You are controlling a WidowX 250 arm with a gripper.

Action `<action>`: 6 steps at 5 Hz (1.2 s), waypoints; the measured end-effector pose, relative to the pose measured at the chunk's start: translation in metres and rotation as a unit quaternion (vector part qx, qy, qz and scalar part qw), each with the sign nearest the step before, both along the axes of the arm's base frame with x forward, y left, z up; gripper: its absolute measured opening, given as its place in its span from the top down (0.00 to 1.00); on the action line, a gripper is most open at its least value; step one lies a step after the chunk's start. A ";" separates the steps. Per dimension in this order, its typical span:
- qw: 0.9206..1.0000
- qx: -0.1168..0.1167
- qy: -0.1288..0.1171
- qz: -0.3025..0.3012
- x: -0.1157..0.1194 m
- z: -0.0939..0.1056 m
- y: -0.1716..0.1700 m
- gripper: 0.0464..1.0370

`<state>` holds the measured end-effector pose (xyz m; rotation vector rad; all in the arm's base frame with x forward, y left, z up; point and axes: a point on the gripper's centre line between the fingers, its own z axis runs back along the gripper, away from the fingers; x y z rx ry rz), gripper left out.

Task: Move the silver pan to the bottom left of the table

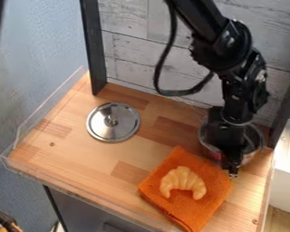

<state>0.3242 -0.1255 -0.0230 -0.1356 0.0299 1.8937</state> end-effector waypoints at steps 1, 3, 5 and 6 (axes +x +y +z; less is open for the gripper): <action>0.999 -0.001 -0.035 0.015 -0.002 0.020 0.012 0.96; 0.995 -0.001 -0.056 0.084 -0.017 0.043 0.060 0.96; 0.991 -0.016 -0.055 0.121 -0.052 0.044 0.120 0.96; 0.992 -0.014 -0.049 0.117 -0.067 0.039 0.138 0.96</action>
